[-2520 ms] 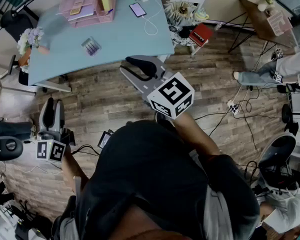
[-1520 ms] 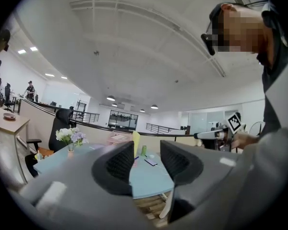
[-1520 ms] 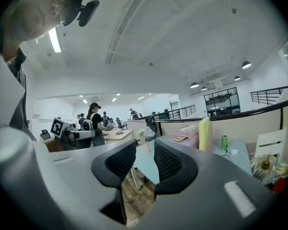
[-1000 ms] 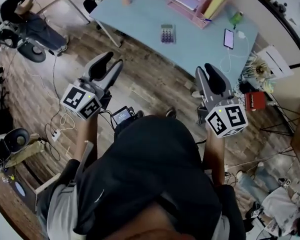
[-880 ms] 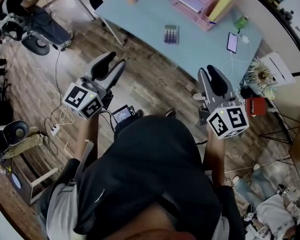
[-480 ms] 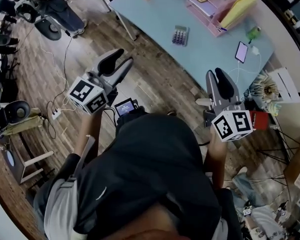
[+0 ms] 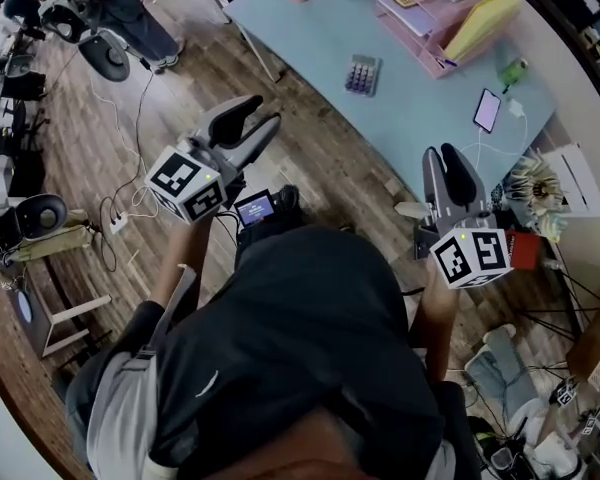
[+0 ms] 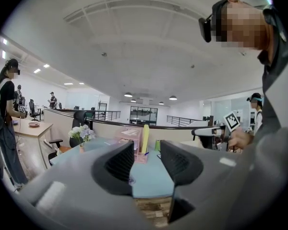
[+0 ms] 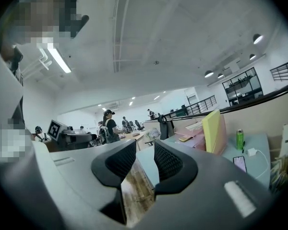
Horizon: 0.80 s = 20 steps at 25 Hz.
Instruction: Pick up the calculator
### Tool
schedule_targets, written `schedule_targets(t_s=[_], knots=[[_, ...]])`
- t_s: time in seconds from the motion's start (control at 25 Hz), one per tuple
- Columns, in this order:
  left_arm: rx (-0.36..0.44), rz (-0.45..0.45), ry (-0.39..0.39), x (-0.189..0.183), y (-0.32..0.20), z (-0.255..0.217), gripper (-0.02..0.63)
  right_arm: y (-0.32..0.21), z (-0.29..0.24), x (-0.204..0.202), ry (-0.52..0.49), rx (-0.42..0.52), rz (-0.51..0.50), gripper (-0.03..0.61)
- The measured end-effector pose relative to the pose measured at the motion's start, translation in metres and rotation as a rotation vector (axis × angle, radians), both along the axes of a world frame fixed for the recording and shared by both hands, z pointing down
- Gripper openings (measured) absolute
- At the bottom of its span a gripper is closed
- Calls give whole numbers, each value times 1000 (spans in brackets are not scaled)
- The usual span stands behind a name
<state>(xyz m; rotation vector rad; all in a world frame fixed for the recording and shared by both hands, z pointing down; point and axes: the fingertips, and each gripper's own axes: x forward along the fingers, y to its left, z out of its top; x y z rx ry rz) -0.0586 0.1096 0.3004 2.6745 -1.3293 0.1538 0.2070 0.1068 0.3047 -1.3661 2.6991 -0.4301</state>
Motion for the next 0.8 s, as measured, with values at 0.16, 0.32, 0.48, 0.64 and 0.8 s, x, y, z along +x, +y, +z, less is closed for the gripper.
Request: schedule_targets(t_s=[0.16,0.32,0.48,0.64,0.8], knots=[[-7,25,2,4,-18,2,221,-8,2,5,2,-15,31,98],[-16,90,5,7,-46,5,221,-16,3,6,13,-28,99,98],[-16,149,43,11,-82,7,221,-29,2,6,46,-42,162,98],[-20,184,81,4,-107,15,221,-37,4,-7,69,-43,203,98],[-26,261,92,-2,-152,18,221,-60,3,-21,71,-67,270,98]])
